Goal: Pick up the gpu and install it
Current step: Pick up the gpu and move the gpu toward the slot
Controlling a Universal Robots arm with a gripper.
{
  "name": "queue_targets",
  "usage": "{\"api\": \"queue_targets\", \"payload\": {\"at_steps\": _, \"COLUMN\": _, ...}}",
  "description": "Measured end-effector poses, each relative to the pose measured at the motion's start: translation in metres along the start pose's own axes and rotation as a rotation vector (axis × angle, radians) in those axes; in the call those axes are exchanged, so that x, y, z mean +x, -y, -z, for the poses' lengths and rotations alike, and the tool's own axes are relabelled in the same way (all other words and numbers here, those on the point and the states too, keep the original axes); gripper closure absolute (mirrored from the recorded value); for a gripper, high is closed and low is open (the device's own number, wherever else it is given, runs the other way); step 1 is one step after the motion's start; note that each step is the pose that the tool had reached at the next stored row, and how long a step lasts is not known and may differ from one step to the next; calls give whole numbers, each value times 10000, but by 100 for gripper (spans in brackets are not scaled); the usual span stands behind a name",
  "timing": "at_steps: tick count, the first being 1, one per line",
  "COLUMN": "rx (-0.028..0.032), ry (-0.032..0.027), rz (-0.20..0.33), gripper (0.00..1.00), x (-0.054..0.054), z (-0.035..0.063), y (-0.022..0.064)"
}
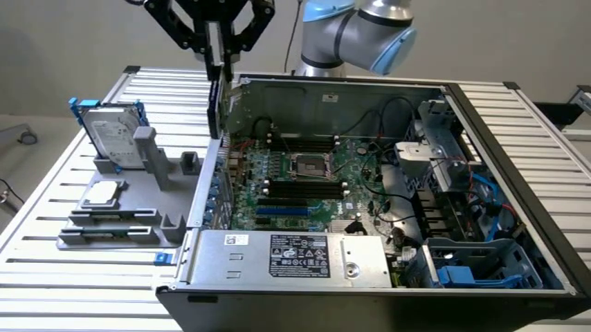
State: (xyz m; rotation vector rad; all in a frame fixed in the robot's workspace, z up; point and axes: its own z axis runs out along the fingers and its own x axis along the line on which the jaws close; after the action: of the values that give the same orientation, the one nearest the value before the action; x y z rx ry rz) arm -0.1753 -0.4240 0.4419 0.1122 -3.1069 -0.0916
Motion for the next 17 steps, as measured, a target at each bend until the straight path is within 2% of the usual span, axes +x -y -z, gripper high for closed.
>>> {"api": "queue_targets", "payload": {"at_steps": 8, "rx": 2, "ry": -50, "rz": -4, "gripper": 74, "x": -365, "z": -53, "y": 33}}
{"api": "queue_targets", "payload": {"at_steps": 17, "rx": 3, "ry": -60, "rz": -6, "gripper": 74, "x": -779, "z": -186, "y": 71}}
